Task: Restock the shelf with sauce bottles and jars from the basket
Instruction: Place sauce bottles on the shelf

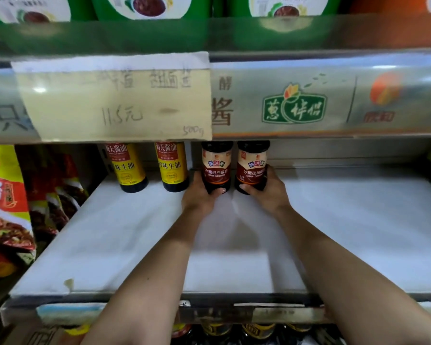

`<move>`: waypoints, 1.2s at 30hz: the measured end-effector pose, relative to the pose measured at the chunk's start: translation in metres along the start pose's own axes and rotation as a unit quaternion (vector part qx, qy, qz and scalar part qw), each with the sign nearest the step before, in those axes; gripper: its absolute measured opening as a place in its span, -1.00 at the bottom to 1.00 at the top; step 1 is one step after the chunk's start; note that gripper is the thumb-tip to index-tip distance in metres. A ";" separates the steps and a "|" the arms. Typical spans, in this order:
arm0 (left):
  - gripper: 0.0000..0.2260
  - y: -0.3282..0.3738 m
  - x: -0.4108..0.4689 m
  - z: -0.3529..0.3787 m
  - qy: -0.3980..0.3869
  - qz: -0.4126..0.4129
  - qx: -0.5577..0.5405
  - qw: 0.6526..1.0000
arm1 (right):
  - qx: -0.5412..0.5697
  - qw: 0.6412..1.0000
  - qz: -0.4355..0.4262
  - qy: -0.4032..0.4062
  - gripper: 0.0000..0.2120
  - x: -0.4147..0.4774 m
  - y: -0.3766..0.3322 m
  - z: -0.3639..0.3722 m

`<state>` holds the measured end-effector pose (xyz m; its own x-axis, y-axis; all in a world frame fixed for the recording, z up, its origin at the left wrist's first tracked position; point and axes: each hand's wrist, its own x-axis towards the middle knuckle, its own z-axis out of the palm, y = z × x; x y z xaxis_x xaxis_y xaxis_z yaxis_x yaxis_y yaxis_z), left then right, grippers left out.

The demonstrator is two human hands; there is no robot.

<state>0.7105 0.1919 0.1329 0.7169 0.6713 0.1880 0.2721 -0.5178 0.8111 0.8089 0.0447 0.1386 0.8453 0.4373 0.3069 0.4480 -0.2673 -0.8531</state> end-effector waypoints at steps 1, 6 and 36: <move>-0.33 0.000 0.000 0.000 -0.003 0.003 0.001 1.000 | -0.003 1.000 -0.004 0.000 -0.35 0.000 0.000 0.000; -0.34 0.000 0.000 0.000 -0.002 0.000 0.021 1.000 | -0.003 1.000 -0.010 -0.001 -0.38 -0.002 0.000 0.001; -0.41 0.002 0.001 0.005 0.015 -0.009 0.059 0.998 | -0.007 0.999 0.042 0.027 -0.35 0.001 -0.002 -0.001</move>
<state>0.7146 0.1887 0.1319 0.6928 0.6950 0.1921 0.3597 -0.5640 0.7433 0.8095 0.0450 0.1415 0.8946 0.3656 0.2569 0.3783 -0.3136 -0.8709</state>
